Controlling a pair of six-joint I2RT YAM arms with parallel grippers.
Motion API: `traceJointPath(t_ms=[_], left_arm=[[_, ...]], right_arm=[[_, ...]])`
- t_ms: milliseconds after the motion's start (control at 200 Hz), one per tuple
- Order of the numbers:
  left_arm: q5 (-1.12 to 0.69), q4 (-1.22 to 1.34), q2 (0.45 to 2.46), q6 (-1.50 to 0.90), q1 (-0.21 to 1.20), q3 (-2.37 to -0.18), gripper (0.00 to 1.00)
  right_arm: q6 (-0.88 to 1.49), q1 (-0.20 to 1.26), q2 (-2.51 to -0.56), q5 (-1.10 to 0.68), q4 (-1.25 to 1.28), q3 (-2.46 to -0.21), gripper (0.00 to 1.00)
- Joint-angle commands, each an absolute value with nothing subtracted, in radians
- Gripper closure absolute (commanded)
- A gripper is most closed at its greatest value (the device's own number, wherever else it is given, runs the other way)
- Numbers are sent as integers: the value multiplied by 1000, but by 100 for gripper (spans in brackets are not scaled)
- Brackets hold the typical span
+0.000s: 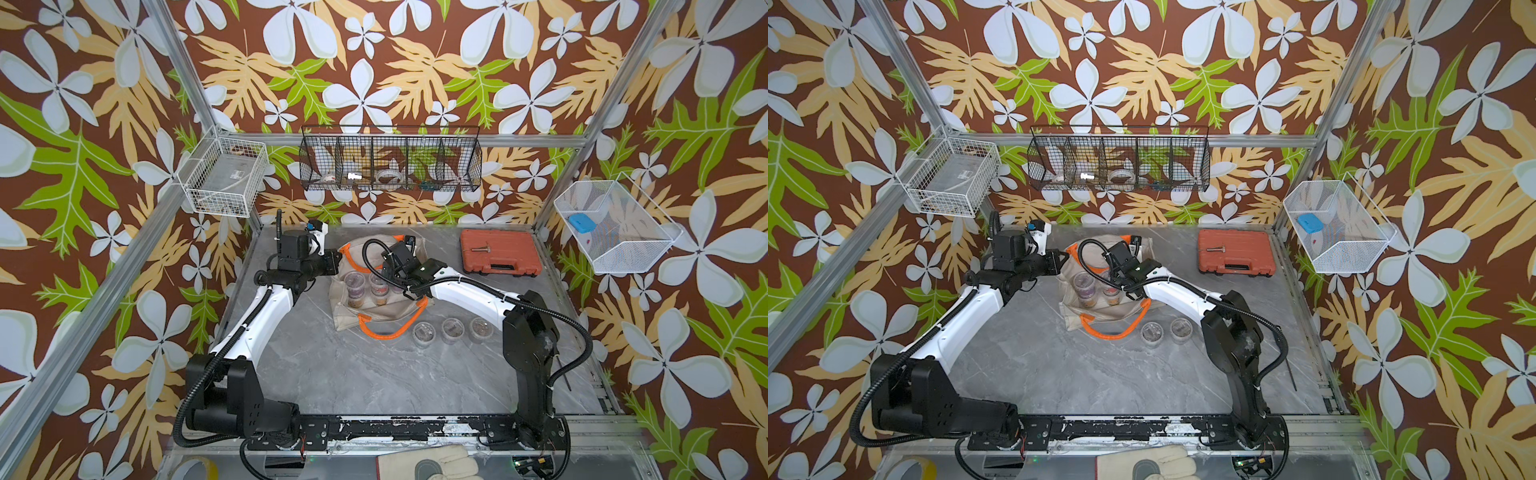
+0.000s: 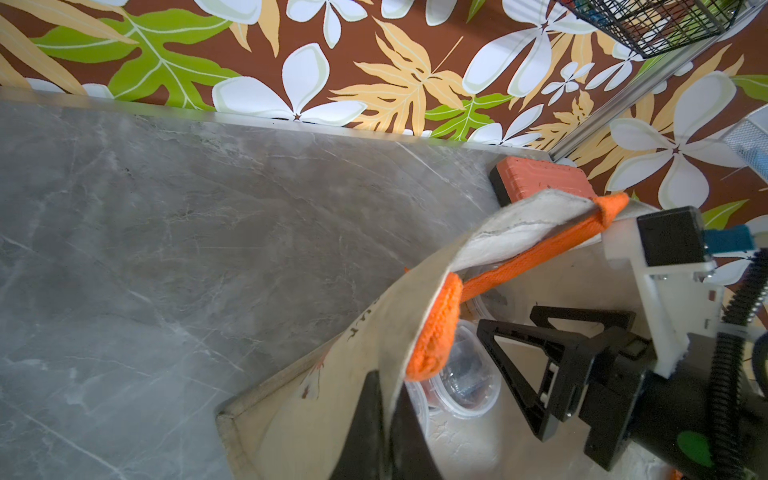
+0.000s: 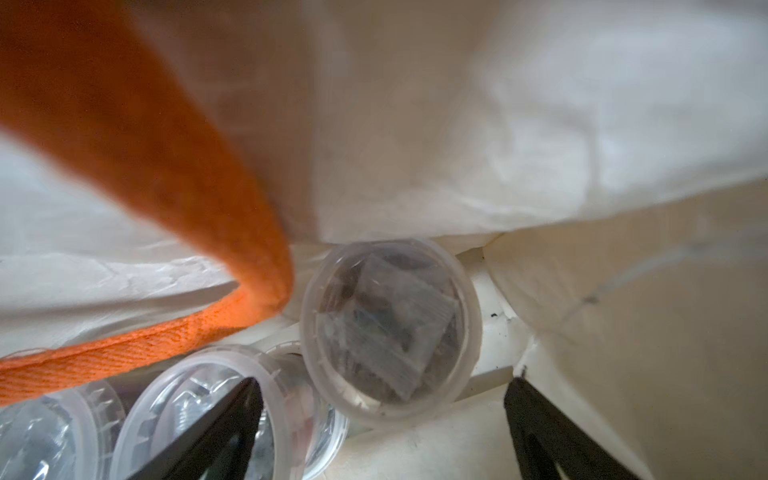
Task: Take out the seed jars from the canvas bag
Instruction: Pick up the seed jar from the canvas bag.
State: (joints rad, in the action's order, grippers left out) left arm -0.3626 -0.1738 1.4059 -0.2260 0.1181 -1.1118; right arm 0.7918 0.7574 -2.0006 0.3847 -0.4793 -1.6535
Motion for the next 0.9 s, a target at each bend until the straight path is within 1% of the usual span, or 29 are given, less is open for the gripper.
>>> traceJointPath(t_ms=[0, 115, 325, 621, 766, 896], left_arm=[[-362, -129, 1399, -229, 117, -1112, 100], [-363, -129, 1399, -230, 117, -1111, 100], [-362, -129, 1400, -229, 118, -1111, 100], [-364, -127, 1400, -229, 119, -1111, 100], [-367, -127, 1401, -232, 120, -1111, 100], [-367, -127, 1399, -233, 120, -1109, 100]], right_arm=[[827, 753, -2007, 422, -472, -1657, 8], [846, 747, -2013, 426, -460, -1651, 12], [851, 746, -2007, 414, -441, -1649, 9], [850, 751, -1921, 408, -409, -1595, 8], [851, 749, -1935, 422, -422, -1604, 7], [854, 747, -1973, 422, -434, -1632, 9]])
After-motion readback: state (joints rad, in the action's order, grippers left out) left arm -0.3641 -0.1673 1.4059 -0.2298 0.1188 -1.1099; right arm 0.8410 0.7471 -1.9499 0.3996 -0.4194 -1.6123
